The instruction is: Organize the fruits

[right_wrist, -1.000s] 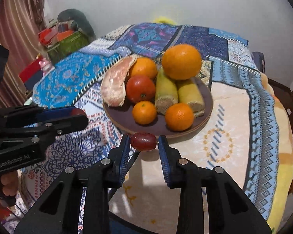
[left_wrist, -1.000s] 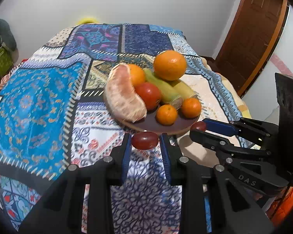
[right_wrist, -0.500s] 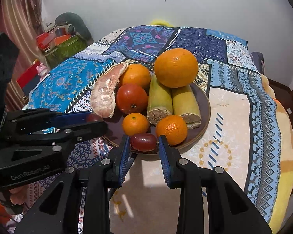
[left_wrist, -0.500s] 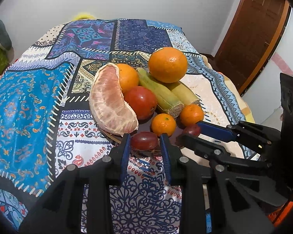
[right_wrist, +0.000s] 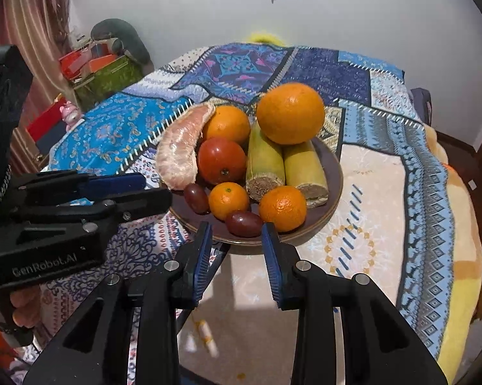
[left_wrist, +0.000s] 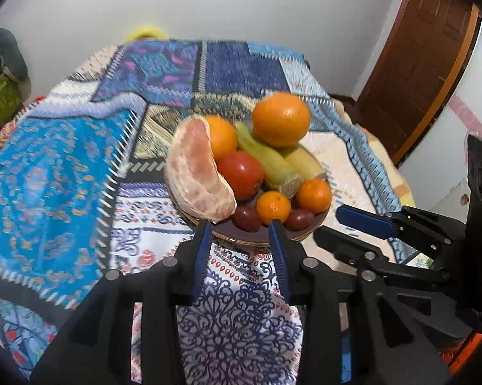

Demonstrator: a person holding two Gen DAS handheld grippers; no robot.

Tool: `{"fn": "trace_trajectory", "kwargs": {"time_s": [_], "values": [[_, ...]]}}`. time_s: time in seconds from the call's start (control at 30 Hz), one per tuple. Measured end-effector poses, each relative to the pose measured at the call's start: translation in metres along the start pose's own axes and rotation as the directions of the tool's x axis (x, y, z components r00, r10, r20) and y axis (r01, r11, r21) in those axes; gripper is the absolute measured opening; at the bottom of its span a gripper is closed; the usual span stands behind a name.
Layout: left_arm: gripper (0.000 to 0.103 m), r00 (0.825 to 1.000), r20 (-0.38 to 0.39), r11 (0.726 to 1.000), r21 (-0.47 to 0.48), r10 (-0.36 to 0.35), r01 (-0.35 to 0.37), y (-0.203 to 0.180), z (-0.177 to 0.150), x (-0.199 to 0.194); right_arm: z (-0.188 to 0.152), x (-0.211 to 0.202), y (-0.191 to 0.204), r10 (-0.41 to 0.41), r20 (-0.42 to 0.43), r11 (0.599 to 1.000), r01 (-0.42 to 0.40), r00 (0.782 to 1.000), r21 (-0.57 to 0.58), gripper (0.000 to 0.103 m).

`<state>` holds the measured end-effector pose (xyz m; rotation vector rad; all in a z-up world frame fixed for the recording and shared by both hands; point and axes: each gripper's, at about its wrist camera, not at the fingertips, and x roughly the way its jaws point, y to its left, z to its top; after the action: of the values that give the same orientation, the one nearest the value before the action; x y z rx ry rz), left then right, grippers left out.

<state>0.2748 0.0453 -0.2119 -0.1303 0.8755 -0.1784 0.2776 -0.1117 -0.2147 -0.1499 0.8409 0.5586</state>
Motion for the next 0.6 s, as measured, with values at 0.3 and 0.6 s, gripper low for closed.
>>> {"fn": "trace_trajectory", "kwargs": {"time_s": [0.3,0.6], "values": [[0.037,0.965,0.256,0.998,0.007,0.065,-0.069,-0.022,0.005,-0.12,0.015,-0.09,0.008,-0.04,0.179,0.999,0.038,0.983,0.019,0.029],[0.039,0.851,0.519,0.991,0.048,0.081,-0.124,-0.067,-0.014,-0.245,0.014,-0.228,0.037,-0.053,0.474,0.999,0.045,0.879,0.029,0.041]]}}
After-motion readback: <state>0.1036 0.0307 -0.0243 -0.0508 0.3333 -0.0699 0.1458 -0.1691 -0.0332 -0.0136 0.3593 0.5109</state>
